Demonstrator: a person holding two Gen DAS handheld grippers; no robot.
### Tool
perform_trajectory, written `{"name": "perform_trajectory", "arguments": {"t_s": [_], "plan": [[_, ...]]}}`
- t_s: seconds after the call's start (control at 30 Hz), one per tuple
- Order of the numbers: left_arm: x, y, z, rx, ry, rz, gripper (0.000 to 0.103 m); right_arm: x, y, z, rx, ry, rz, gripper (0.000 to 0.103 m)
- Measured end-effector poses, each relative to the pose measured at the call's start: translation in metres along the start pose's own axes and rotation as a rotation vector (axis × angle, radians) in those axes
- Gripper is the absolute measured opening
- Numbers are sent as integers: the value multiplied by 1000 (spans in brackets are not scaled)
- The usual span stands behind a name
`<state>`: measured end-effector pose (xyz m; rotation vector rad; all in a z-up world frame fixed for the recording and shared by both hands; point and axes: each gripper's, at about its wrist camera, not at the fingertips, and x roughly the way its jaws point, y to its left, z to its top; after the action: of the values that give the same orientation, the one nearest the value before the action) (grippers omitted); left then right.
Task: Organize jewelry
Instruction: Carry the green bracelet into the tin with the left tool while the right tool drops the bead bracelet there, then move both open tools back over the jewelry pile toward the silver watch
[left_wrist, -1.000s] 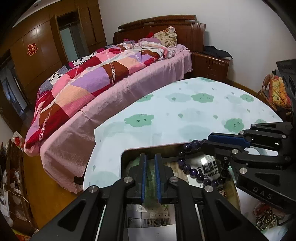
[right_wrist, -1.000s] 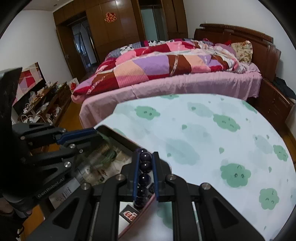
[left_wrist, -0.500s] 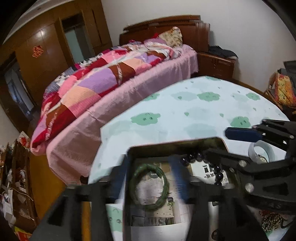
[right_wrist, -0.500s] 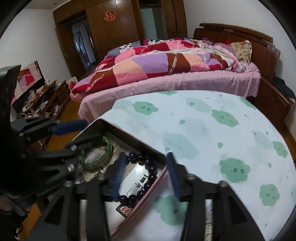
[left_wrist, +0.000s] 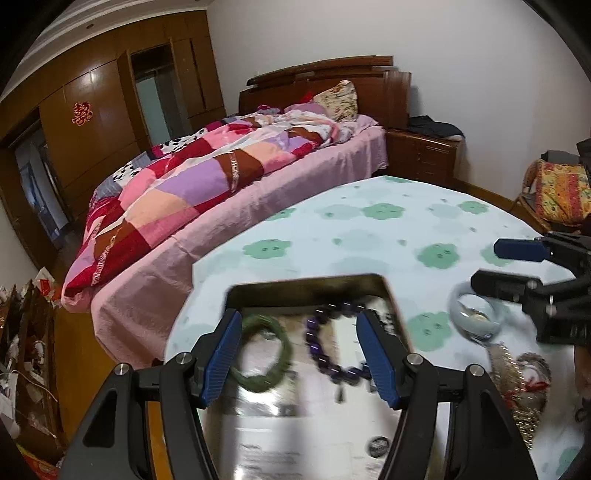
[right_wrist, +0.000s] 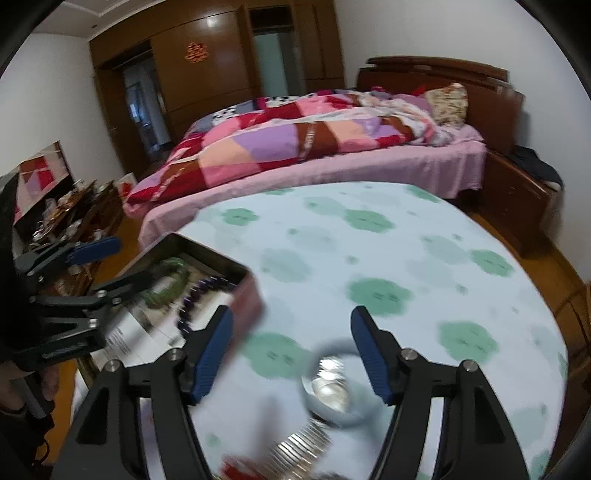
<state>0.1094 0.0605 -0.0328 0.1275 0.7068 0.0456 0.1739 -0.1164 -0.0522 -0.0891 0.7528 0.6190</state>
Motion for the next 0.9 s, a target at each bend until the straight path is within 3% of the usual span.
{"name": "perform_trajectory", "arguments": {"t_s": [0.2,0.63,0.9], "plan": [[-13,-27,-7,17,-13,-37,65,-13,-28,-23,66,5,-44,73],[-25,-59,-19,1,-13,-86,65,-32,-49,-67,125,28,-60,74],[-26,-91,-25,47,-1,-127,65,-34,-63,-90,172,53,-71,74]]}}
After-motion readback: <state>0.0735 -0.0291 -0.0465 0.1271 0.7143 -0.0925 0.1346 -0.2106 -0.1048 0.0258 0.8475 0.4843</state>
